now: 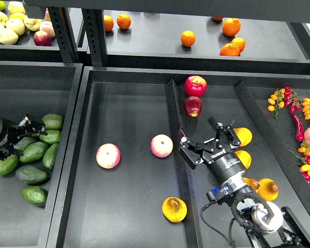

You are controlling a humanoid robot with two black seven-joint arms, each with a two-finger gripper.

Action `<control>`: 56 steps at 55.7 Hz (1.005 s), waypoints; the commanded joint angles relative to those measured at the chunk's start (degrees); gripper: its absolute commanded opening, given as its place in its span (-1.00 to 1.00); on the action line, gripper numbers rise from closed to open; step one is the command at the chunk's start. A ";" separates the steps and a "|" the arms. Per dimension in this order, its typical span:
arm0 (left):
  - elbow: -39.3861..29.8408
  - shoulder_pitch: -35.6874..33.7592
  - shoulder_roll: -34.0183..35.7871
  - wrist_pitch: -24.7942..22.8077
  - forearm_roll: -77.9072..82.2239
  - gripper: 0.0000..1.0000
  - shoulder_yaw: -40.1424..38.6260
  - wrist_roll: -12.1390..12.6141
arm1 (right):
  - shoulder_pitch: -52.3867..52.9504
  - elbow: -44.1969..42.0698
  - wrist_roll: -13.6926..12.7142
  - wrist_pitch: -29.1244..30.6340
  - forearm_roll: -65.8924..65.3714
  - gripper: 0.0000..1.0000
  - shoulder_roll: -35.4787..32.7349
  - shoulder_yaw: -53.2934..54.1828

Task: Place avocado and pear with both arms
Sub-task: 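Raise the left gripper away from the avocado bin, then swing the right gripper toward the yellow pear in the middle bin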

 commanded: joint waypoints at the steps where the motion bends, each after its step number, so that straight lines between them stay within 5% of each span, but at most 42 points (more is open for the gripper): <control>1: -2.46 5.23 -0.15 -0.01 -5.55 0.97 -7.19 -0.01 | 0.08 -0.27 -1.39 1.45 0.00 1.00 -5.21 -0.98; 18: -5.89 24.93 -11.57 -0.01 -7.23 0.97 -32.86 -0.01 | 1.58 -1.06 -9.80 17.06 -3.78 1.00 -21.48 -7.83; 36: -7.03 39.34 -27.74 -0.01 -7.23 0.98 -50.08 -0.01 | 7.28 -1.33 -9.80 17.06 -6.94 1.00 -33.08 -9.68; 56: -7.56 46.47 -41.10 -0.01 -12.76 0.98 -60.81 -0.01 | 15.37 -1.68 -9.80 17.06 -14.85 1.00 -41.70 -20.48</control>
